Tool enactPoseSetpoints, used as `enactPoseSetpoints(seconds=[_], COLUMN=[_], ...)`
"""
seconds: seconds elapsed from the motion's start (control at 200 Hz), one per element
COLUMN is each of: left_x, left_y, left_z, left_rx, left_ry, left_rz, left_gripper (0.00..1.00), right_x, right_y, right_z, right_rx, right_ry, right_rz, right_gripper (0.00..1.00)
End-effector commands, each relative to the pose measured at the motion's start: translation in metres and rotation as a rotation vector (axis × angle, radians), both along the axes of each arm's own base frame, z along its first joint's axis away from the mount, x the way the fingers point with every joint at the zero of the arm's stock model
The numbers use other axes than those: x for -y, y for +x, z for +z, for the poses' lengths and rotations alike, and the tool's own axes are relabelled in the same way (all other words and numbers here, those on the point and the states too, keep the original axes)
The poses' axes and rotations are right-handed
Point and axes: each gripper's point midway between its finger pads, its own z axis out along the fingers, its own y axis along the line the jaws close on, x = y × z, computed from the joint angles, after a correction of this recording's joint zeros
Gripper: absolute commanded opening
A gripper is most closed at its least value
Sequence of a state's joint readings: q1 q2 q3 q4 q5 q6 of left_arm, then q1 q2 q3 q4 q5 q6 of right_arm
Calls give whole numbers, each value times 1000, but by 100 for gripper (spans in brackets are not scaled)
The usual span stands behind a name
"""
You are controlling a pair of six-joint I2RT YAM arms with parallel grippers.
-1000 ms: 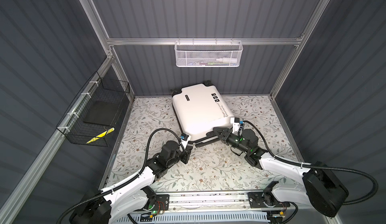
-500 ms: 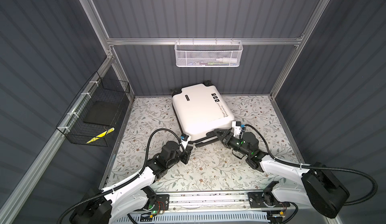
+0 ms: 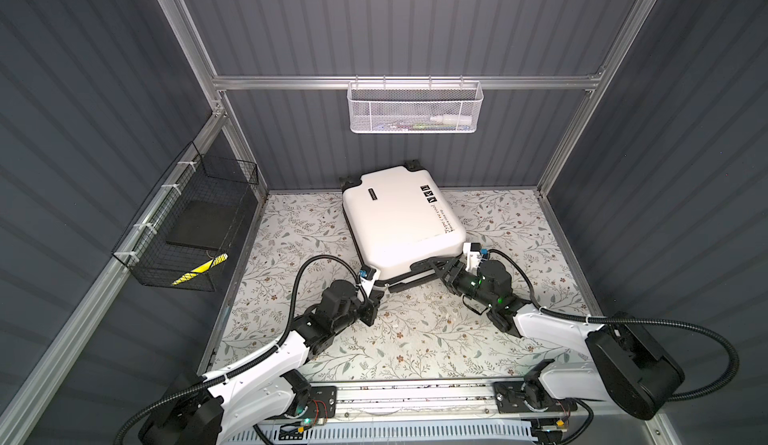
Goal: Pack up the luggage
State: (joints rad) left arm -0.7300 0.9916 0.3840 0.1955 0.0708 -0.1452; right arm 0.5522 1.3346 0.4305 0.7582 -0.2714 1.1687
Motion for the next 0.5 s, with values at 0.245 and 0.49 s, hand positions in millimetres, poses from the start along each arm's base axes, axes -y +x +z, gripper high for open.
enactPoseSetpoints(seconds=[0.245, 0.49], left_x=[13, 14], left_y=[-8, -8], left_z=[9, 7], left_rx=[16, 13], left_ry=[-39, -37], left_rz=[-76, -80], left_gripper=[0, 0], right_x=[-18, -21], right_y=[4, 0], right_z=[40, 63], right_rx=[106, 156], right_ry=[78, 108], right_rz=[88, 113], right_gripper=[47, 31])
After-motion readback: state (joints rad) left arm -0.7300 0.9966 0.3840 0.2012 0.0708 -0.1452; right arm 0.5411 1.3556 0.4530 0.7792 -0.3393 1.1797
